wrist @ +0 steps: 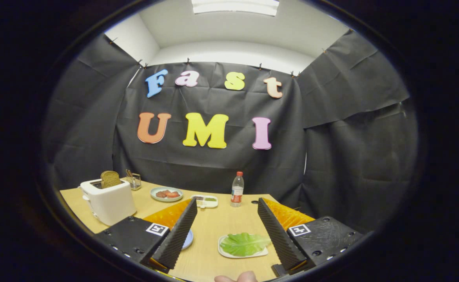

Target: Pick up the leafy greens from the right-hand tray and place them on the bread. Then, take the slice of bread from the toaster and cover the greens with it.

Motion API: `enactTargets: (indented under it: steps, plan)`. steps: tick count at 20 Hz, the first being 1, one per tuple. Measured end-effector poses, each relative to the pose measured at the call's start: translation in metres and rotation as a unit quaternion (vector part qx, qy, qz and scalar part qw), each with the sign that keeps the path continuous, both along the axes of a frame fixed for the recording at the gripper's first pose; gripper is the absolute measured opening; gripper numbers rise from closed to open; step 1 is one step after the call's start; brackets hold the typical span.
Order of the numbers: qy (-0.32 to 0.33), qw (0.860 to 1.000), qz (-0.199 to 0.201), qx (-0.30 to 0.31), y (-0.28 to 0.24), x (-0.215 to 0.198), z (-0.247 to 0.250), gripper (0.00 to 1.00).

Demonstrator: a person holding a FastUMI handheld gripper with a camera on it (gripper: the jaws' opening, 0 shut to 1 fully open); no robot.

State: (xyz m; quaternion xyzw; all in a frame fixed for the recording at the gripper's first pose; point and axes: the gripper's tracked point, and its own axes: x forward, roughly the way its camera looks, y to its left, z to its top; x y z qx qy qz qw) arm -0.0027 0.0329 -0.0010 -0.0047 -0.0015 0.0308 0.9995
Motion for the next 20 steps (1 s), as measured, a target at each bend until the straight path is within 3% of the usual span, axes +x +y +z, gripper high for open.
enactTargets:
  steps: [10,15,20]
  plan:
    - [0.002,0.999,0.034,0.006,0.014,0.003,-0.008,0.95]
    - [0.008,1.0,0.026,0.01,0.001,0.01,-0.008,0.95]
    - [0.053,0.998,0.033,-0.006,-0.028,0.044,-0.041,0.95]
